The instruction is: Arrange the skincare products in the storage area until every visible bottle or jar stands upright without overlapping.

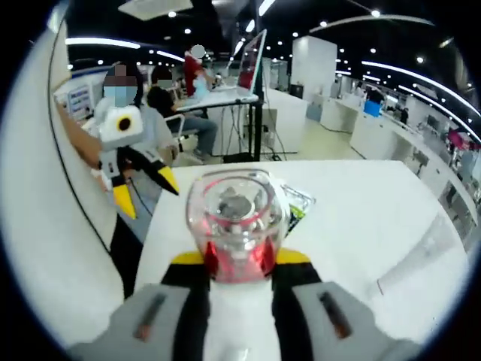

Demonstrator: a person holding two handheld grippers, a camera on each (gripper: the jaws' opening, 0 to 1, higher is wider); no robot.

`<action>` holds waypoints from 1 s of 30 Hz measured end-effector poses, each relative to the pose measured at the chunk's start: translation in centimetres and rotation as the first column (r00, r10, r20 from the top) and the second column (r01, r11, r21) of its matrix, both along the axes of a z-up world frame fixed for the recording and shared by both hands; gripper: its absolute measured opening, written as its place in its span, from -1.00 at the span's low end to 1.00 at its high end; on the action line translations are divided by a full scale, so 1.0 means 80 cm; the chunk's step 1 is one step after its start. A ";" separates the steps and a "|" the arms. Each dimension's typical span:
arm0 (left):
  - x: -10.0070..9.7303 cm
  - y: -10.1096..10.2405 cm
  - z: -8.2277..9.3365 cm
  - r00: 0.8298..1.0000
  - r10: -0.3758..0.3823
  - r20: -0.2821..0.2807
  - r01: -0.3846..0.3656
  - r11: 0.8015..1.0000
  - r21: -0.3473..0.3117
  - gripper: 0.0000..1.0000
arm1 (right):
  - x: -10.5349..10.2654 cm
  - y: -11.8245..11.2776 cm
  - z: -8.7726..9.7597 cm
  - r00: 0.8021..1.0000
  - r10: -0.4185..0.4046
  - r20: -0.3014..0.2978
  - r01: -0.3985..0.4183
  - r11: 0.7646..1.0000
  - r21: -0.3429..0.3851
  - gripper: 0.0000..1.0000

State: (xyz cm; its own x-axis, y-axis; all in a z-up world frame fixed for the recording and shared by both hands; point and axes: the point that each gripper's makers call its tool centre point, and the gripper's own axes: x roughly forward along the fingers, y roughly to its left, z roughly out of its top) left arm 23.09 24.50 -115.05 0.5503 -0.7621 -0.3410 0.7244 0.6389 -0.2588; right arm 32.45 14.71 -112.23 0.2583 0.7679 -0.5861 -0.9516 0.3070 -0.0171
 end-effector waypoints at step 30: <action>0.016 0.000 -0.005 0.998 0.049 -0.038 -0.049 0.999 0.004 -0.19 | 0.131 -0.163 0.022 0.982 -0.189 0.020 0.190 0.979 -0.077 -0.44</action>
State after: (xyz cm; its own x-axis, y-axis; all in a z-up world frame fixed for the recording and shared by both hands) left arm 24.40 24.51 -115.46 0.5737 -0.7336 -0.3644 0.6821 0.6741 -0.2834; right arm 42.93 1.69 -110.46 0.4024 0.6561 -0.6385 -0.8759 0.4787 -0.0601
